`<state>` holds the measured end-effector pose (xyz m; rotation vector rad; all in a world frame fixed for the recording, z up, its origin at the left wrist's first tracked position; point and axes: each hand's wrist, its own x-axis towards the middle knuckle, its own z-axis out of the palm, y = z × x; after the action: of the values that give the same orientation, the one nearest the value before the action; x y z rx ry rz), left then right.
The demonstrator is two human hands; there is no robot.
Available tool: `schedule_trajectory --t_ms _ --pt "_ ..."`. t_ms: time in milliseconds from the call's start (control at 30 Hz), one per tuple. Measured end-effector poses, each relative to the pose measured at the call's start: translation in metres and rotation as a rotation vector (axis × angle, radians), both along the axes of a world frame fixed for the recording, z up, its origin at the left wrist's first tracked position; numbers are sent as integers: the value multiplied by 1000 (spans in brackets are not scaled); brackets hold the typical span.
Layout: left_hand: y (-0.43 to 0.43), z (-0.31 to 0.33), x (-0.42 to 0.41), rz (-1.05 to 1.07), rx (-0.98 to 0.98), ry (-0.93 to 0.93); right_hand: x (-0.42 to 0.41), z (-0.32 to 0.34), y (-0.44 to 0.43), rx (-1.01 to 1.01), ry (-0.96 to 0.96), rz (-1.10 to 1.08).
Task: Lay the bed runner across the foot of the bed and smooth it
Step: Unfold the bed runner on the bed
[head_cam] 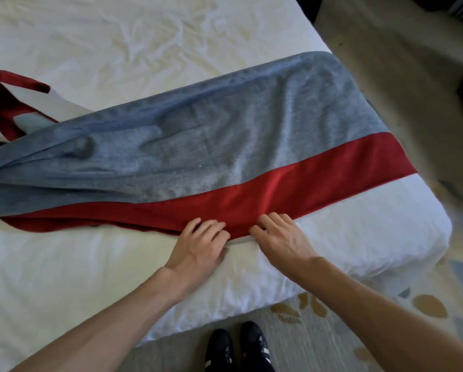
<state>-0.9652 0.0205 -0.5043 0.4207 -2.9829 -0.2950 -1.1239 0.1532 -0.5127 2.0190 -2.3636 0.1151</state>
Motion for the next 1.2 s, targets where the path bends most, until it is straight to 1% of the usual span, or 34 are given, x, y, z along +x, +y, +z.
schedule_trajectory --t_ms 133,267,467,533,667,767,833,867,933,1000,1100,1200 --pt "-3 -1 1 98 30 -48 2 2 -4 13 -23 -28" --pt "3 -10 4 80 -2 -83 6 3 -1 -24 -51 -57" --pt "25 -20 16 48 -26 -217 18 -7 24 -54 -75 -74" --pt "24 -21 18 57 -17 -177 19 -5 22 -61 -102 -77" --pt "8 -12 14 159 75 -161 15 3 8 -93 -193 -126" --pt "0 -9 8 280 234 -151 12 6 -6 -33 -336 -295" --pt "-4 -9 1 369 289 -114 13 4 -15 -15 -354 -388" --pt "-6 -9 -2 391 257 -124 12 3 -19 -30 -350 -410" --pt "-14 -12 -9 385 122 -211 10 3 -27 -49 -351 -419" --pt "-21 -17 -16 380 48 -299 6 -1 -34 8 -312 -373" --pt "-20 -27 -20 383 60 -387 1 -13 -31 162 -244 -287" --pt "-10 -37 -11 353 43 -442 4 -24 -17 233 -183 -240"
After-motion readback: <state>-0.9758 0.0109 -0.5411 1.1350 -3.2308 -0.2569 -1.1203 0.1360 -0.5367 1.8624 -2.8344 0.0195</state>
